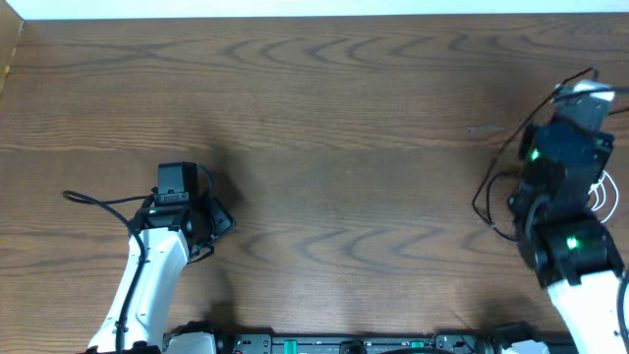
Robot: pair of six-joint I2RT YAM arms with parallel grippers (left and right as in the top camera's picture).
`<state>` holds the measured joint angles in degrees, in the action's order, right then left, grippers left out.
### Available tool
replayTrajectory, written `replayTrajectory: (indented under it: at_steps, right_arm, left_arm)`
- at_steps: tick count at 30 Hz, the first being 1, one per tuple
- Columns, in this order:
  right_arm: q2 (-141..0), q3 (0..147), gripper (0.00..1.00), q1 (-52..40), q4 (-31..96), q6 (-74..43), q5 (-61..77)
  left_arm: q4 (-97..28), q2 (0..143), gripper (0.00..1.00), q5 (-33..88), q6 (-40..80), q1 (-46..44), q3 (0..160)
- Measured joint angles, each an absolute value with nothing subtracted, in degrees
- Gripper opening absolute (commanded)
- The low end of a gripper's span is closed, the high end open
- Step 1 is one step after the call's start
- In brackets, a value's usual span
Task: Untangle cables
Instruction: 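Carry the black cable to the right edge near the white coil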
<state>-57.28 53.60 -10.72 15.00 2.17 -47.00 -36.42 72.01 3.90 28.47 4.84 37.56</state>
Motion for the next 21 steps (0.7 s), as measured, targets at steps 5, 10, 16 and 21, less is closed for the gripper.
replayTrajectory:
  at_steps: [5, 10, 16, 21]
  right_arm:
    - [-61.89, 53.60, 0.01, -2.74, 13.91, -1.02, -43.35]
    - [-66.72, 53.60, 0.10, 3.36, 17.17, -5.58, -35.59]
    - [-70.91, 53.60, 0.99, 5.54, 17.76, -8.38, -29.45]
    - [-71.88, 53.60, 0.99, 5.54, 17.80, -8.78, -24.25]
  left_arm:
    - [-36.42, 72.01, 0.65, 3.90, 28.47, 4.84, 37.56]
    - [-36.45, 72.01, 0.65, 3.90, 28.47, 4.84, 37.56]
    - [-36.45, 72.01, 0.65, 3.92, 28.47, 4.84, 37.56]
    - [-36.45, 72.01, 0.65, 3.92, 28.47, 4.84, 37.56]
